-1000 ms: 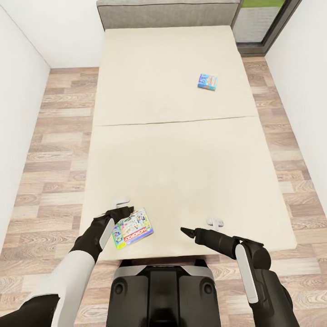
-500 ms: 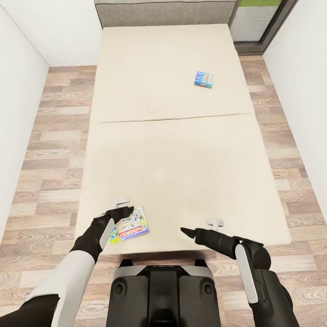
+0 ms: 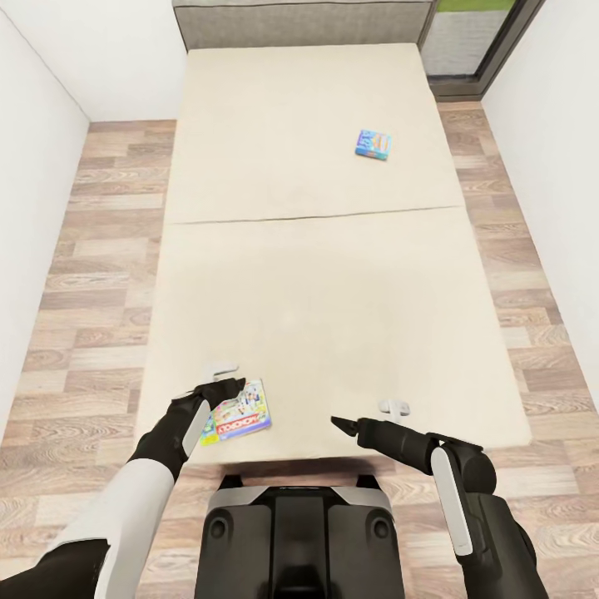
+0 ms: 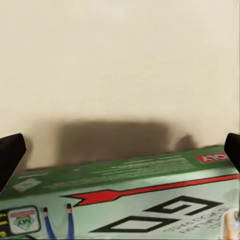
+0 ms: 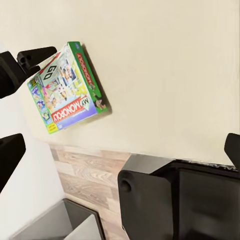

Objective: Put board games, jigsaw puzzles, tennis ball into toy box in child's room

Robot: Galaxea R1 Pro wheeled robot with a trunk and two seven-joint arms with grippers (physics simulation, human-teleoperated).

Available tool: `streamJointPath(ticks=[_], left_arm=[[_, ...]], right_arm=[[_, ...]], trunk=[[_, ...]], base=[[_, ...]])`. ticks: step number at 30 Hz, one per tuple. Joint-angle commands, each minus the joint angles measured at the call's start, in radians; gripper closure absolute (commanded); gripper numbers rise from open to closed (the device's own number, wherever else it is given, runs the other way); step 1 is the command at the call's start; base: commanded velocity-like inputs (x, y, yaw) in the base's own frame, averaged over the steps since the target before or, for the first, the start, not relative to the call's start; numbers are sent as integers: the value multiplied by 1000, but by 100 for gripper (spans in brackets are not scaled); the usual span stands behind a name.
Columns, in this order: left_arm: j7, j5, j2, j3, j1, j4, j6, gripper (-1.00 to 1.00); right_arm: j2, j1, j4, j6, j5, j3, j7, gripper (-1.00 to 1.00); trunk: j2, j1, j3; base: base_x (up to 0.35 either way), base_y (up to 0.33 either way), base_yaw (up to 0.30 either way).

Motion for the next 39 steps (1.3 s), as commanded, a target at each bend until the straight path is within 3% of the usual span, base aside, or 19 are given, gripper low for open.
streamJointPath(ticks=[1, 39], left_arm=[[-1, 10, -1, 5, 0, -2, 7, -100], [-3, 10, -1, 3, 0, 2, 1, -100]], right_arm=[[1, -1, 0, 7, -3, -2, 2, -100], [1, -1, 1, 7, 5, -2, 2, -100]], trunk=[[-2, 0, -1], [-2, 0, -1]], base=[[-128, -128, 0], [-70, -28, 0]])
